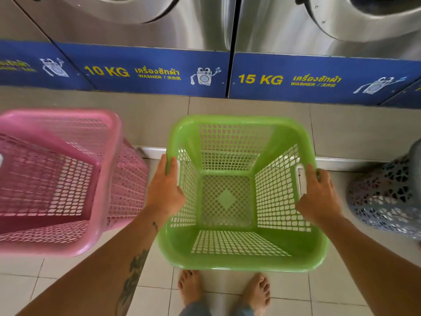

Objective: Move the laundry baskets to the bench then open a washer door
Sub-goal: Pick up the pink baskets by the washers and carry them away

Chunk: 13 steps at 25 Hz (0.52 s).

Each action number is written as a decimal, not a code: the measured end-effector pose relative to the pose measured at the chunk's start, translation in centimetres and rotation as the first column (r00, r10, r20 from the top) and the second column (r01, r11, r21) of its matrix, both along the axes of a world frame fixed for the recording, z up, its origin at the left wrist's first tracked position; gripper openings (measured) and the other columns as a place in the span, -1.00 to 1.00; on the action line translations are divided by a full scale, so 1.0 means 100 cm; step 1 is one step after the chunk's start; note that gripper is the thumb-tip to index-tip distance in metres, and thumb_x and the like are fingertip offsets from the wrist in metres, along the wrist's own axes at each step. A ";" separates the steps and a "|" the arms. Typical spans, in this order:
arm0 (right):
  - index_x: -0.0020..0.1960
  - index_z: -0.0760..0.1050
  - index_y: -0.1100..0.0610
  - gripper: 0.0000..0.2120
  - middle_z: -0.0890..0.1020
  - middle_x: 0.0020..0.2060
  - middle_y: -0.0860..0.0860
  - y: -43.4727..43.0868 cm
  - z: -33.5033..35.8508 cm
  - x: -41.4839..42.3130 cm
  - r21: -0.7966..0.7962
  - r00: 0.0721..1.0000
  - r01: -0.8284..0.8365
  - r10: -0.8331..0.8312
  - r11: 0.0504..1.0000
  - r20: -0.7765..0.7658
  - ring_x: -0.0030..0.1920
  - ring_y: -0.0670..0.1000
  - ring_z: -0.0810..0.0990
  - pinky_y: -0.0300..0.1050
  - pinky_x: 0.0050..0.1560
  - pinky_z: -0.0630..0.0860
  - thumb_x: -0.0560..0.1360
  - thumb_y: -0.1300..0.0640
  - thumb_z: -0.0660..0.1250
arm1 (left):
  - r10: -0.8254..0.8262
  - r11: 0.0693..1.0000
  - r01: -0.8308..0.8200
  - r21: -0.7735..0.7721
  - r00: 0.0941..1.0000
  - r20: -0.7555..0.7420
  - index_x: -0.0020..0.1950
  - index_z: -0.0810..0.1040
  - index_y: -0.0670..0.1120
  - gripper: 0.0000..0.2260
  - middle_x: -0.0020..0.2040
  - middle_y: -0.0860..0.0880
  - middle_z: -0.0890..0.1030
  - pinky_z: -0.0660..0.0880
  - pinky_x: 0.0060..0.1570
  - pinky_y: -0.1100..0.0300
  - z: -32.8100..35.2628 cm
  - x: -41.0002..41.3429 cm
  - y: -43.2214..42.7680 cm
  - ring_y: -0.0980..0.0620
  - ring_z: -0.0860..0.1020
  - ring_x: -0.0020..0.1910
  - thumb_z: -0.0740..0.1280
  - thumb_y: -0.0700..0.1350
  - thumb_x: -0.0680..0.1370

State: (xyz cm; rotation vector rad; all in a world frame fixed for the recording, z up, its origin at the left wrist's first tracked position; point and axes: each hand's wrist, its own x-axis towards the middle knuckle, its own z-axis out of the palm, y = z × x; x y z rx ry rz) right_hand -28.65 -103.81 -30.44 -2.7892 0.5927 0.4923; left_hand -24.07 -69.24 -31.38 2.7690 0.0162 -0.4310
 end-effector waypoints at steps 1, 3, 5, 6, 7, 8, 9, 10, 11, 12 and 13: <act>0.50 0.03 0.03 -0.07 0.33 0.28 0.14 0.000 0.004 -0.002 0.015 1.000 0.002 -0.002 1.000 -0.031 0.15 0.24 0.47 0.18 -0.01 0.57 0.24 0.34 0.37 | -0.011 1.000 0.011 0.001 1.000 -0.017 0.57 0.02 -0.08 -0.23 0.60 -0.10 -0.10 0.29 0.40 0.01 0.003 -0.002 0.002 -0.17 0.17 0.53 0.32 -0.27 0.45; 0.50 0.03 0.00 -0.09 0.35 0.28 0.14 0.002 0.014 -0.006 0.047 0.997 0.014 -0.011 0.999 -0.073 0.11 0.23 0.52 0.17 -0.06 0.61 0.25 0.29 0.37 | -0.031 0.999 0.032 0.004 0.998 -0.055 0.57 0.05 -0.07 -0.24 0.60 -0.10 -0.08 0.33 0.39 0.00 0.010 -0.007 0.007 -0.17 0.23 0.50 0.32 -0.26 0.44; 0.51 0.04 0.02 -0.11 0.38 0.26 0.13 0.004 0.021 -0.010 0.072 0.995 0.019 -0.012 0.997 -0.096 0.07 0.20 0.53 0.09 -0.10 0.60 0.28 0.26 0.37 | -0.043 0.999 0.044 0.006 0.992 -0.115 0.58 0.01 -0.04 -0.21 0.60 -0.05 -0.13 0.39 0.34 0.03 0.015 -0.012 0.011 -0.15 0.26 0.49 0.32 -0.26 0.43; 0.52 0.05 0.05 -0.13 0.39 0.24 0.13 0.005 0.024 -0.011 0.082 0.994 0.023 -0.014 0.996 -0.112 0.05 0.18 0.53 0.04 -0.11 0.56 0.30 0.26 0.36 | -0.045 0.999 0.046 0.003 0.988 -0.147 0.58 -0.01 -0.03 -0.19 0.60 -0.03 -0.16 0.41 0.32 0.05 0.018 -0.012 0.012 -0.14 0.26 0.49 0.32 -0.27 0.42; 0.53 0.07 0.08 -0.15 0.40 0.22 0.13 0.007 0.027 -0.012 0.092 0.992 0.031 -0.019 0.995 -0.123 0.03 0.16 0.51 0.01 -0.11 0.54 0.32 0.25 0.36 | -0.040 0.999 0.039 -0.006 0.984 -0.176 0.58 0.00 -0.02 -0.19 0.60 -0.01 -0.15 0.41 0.31 0.05 0.023 -0.011 0.012 -0.13 0.26 0.50 0.32 -0.28 0.42; 0.53 0.09 0.10 -0.18 0.42 0.21 0.14 0.008 0.031 -0.013 0.099 0.991 0.042 -0.028 0.994 -0.134 0.02 0.15 0.51 0.02 -0.09 0.54 0.33 0.24 0.35 | -0.034 0.999 0.030 -0.022 0.980 -0.195 0.57 0.04 -0.04 -0.21 0.60 -0.01 -0.09 0.41 0.31 0.05 0.026 -0.010 0.013 -0.12 0.27 0.49 0.32 -0.29 0.42; 0.53 0.11 0.10 -0.20 0.43 0.20 0.14 0.010 0.035 -0.016 0.106 0.989 0.051 -0.036 0.993 -0.140 0.01 0.14 0.51 0.04 -0.08 0.56 0.35 0.24 0.34 | -0.031 0.999 0.023 -0.042 0.979 -0.201 0.55 0.12 -0.07 -0.26 0.58 -0.03 0.04 0.40 0.29 0.06 0.031 -0.008 0.013 -0.10 0.31 0.46 0.31 -0.30 0.42; 0.53 0.12 0.09 -0.22 0.44 0.21 0.15 0.012 0.040 -0.018 0.112 0.988 0.055 -0.038 0.992 -0.147 0.02 0.15 0.53 0.07 -0.05 0.58 0.36 0.23 0.33 | -0.023 0.998 0.012 -0.058 0.980 -0.200 0.52 0.21 -0.09 -0.33 0.53 -0.05 0.20 0.41 0.26 0.08 0.036 -0.006 0.014 -0.08 0.37 0.40 0.31 -0.29 0.43; 0.52 0.13 0.09 -0.24 0.45 0.24 0.16 0.014 0.046 -0.021 0.120 0.988 0.054 -0.036 0.991 -0.148 0.06 0.16 0.54 0.11 -0.01 0.58 0.37 0.23 0.31 | -0.013 0.998 0.001 -0.063 0.982 -0.190 0.48 0.29 -0.10 -0.39 0.46 -0.06 0.32 0.42 0.24 0.09 0.042 -0.006 0.016 -0.07 0.42 0.35 0.30 -0.29 0.43; 0.52 0.16 0.09 -0.27 0.45 0.26 0.16 0.018 0.056 -0.024 0.127 0.988 0.056 -0.037 0.990 -0.148 0.11 0.18 0.54 0.13 0.06 0.57 0.39 0.23 0.29 | -0.006 0.998 -0.006 -0.067 0.985 -0.173 0.45 0.34 -0.10 -0.44 0.41 -0.06 0.40 0.45 0.25 0.08 0.048 -0.006 0.019 -0.07 0.47 0.30 0.29 -0.27 0.44; 0.51 0.18 0.11 -0.31 0.45 0.29 0.17 0.021 0.066 -0.027 0.131 0.988 0.060 -0.040 0.990 -0.150 0.17 0.20 0.52 0.11 0.11 0.54 0.41 0.23 0.28 | 0.000 0.998 -0.010 -0.067 0.988 -0.157 0.43 0.38 -0.09 -0.47 0.37 -0.07 0.46 0.48 0.23 0.04 0.057 -0.008 0.021 -0.08 0.51 0.25 0.28 -0.26 0.44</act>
